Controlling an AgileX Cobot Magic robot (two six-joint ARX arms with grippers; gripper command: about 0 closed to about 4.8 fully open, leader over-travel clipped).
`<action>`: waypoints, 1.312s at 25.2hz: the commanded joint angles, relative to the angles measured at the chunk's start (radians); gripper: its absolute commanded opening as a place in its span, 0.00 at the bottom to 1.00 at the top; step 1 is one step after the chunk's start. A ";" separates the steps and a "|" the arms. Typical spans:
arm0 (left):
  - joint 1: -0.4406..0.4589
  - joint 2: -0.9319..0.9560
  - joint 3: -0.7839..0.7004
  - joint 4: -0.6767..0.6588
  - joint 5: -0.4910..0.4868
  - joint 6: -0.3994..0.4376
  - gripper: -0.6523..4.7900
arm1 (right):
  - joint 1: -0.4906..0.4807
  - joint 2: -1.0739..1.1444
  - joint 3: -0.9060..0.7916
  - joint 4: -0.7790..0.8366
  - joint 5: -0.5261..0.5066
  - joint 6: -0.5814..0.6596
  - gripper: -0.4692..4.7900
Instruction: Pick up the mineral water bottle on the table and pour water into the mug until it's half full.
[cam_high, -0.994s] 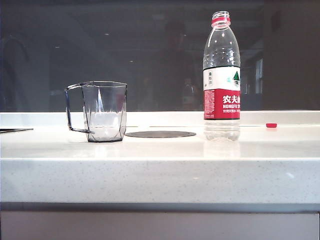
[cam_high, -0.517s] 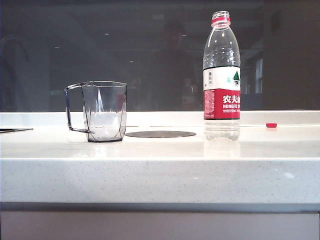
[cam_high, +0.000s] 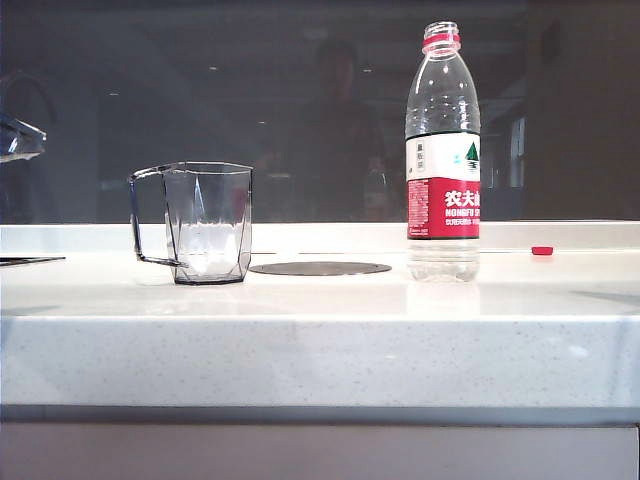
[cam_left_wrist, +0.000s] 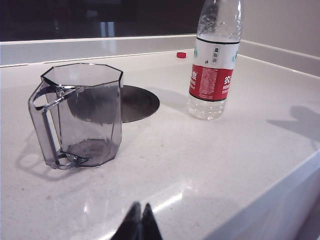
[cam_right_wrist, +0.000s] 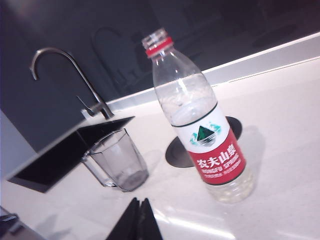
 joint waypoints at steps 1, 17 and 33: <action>0.000 0.000 0.003 0.012 0.004 0.002 0.11 | 0.054 0.068 0.073 -0.060 0.087 -0.141 0.38; 0.000 0.000 0.003 0.011 0.005 0.002 0.11 | 0.537 0.892 0.103 0.667 0.744 -0.513 1.00; 0.000 0.000 0.003 0.011 0.004 0.002 0.11 | 0.519 1.624 0.148 1.419 0.792 -0.450 1.00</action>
